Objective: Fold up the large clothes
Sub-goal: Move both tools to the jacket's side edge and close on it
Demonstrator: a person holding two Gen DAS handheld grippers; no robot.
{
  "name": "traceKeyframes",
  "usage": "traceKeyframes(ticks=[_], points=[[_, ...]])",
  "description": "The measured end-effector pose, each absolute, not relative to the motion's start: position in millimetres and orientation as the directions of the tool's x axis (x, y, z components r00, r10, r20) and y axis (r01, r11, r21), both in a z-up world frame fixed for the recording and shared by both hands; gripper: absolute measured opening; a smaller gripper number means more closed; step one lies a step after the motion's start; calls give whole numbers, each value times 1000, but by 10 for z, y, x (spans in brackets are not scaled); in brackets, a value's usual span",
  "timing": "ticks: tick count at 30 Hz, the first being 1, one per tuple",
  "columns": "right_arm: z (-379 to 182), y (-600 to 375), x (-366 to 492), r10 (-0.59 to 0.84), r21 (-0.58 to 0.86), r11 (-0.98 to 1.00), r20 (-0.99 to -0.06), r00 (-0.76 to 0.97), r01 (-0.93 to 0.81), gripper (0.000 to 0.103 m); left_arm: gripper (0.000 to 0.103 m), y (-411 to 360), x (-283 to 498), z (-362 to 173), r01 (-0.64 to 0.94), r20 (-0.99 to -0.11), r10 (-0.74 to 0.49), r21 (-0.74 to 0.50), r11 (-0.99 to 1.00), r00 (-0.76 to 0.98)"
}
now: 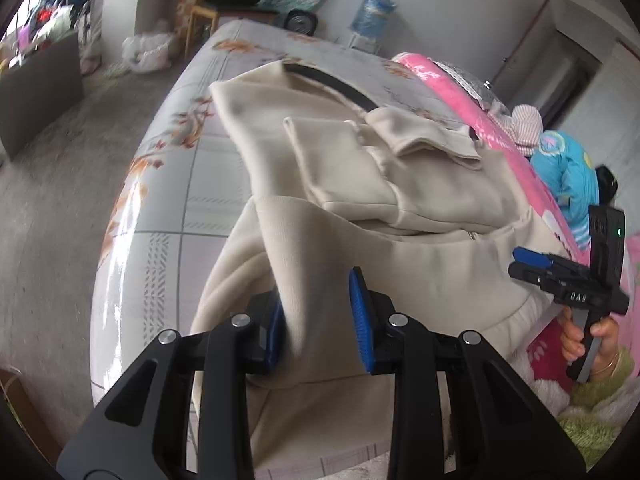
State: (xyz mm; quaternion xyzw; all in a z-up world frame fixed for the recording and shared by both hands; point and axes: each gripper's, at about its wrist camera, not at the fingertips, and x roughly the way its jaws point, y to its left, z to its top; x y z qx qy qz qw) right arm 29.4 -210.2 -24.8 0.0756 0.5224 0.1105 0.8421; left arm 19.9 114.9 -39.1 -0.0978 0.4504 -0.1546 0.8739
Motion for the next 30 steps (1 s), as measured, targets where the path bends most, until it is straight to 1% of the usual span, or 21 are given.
traceKeyframes(ticks=[1, 2, 4, 9, 12, 14, 17, 18, 20, 22, 26, 30], points=[[-248, -2108, 290, 268, 246, 963, -861, 432, -107, 69, 28, 1128, 182, -387, 177, -768, -330, -279, 944, 549], [-249, -2112, 287, 274, 252, 962, -858, 434, -107, 71, 28, 1075, 184, -397, 156, -792, -267, -216, 964, 549], [-253, -2112, 278, 284, 261, 959, -852, 440, -113, 72, 27, 966, 207, -422, 131, -823, -160, -105, 986, 545], [-199, -2151, 241, 281, 263, 959, -858, 431, -104, 72, 26, 762, 228, -415, 91, -834, -22, 34, 995, 551], [-51, -2416, 124, 260, 267, 962, -839, 479, -53, 72, 26, 705, 196, -418, 74, -830, 36, 93, 993, 556], [78, -2691, 26, 211, 255, 967, -823, 527, 11, 71, 26, 668, 190, -421, 67, -827, 66, 124, 990, 558], [214, -3128, -58, 130, 238, 964, -808, 575, 116, 61, 26, 631, 176, -416, 64, -826, 97, 159, 985, 555], [225, -3239, -50, 117, 239, 961, -808, 577, 140, 59, 26, 624, 169, -412, 61, -826, 101, 161, 985, 554], [208, -3438, 18, 108, 250, 952, -815, 570, 177, 50, 26, 617, 184, -413, 52, -828, 103, 157, 986, 551], [159, -3533, 135, 126, 265, 948, -821, 556, 177, 46, 26, 621, 188, -412, 42, -830, 104, 151, 988, 548], [31, -3565, 351, 127, 236, 960, -845, 520, 149, 35, 26, 613, 180, -408, 22, -830, 112, 147, 989, 546], [-120, -3556, 442, 128, 215, 967, -875, 467, 137, 30, 26, 602, 189, -407, 14, -832, 119, 151, 988, 541]])
